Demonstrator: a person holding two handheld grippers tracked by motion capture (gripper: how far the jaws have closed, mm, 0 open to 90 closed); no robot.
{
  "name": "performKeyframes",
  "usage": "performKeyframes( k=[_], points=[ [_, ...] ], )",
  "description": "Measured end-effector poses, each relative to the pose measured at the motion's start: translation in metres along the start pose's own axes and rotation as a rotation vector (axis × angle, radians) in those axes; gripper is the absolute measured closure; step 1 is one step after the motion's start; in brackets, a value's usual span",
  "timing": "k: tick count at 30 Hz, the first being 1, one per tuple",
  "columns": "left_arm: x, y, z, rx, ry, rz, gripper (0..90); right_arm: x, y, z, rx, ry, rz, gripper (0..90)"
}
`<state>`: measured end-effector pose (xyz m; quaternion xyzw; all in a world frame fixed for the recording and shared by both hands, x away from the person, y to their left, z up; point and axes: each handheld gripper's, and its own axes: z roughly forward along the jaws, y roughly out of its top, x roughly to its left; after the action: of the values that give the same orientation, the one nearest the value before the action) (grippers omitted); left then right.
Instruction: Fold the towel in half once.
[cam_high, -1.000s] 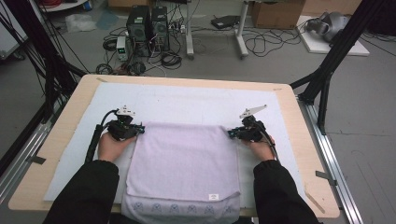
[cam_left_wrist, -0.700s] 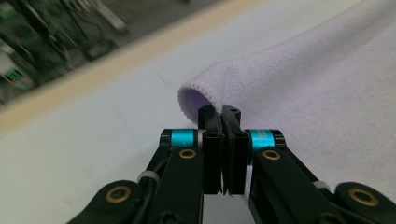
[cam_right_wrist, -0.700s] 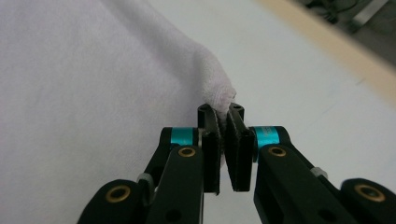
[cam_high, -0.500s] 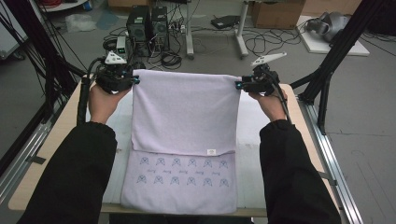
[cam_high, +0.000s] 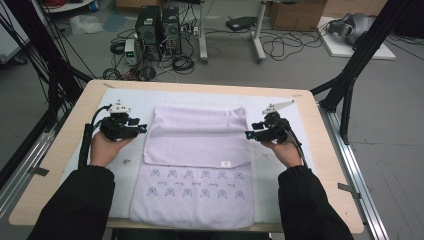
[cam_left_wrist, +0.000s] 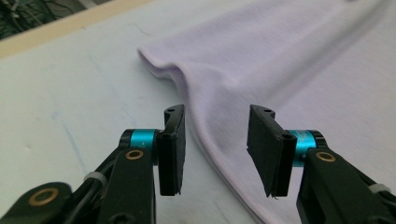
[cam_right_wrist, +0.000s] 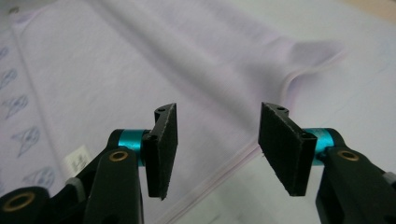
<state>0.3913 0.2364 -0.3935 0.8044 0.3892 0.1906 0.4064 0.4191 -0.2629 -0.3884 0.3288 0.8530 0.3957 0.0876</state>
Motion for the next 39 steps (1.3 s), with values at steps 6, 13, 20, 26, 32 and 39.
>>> performKeyframes(
  k=[6, 13, 20, 26, 32, 39],
  points=[
    [-0.022, -0.028, -0.011, -0.021, -0.072, 0.025, 59.3, 0.024, -0.031, -0.002, 0.011, 0.036, -0.025, 52.1],
    [-0.042, -0.047, -0.018, -0.031, -0.142, 0.055, 60.6, 0.052, -0.045, -0.010, -0.015, 0.096, -0.067, 60.2],
    [-0.047, -0.055, -0.006, 0.036, -0.179, 0.067, 59.2, 0.057, -0.061, 0.004, 0.011, 0.123, -0.065, 59.0],
    [-0.058, -0.059, 0.003, 0.080, -0.149, 0.134, 81.2, 0.055, -0.063, 0.016, 0.068, 0.098, -0.097, 80.6],
    [-0.054, -0.059, 0.000, 0.066, -0.164, 0.091, 86.7, 0.053, -0.060, 0.012, 0.053, 0.136, -0.081, 86.4],
    [-0.059, -0.047, -0.037, -0.028, -0.160, 0.082, 86.6, 0.065, -0.049, -0.025, -0.056, 0.145, -0.102, 86.5]
  ],
)
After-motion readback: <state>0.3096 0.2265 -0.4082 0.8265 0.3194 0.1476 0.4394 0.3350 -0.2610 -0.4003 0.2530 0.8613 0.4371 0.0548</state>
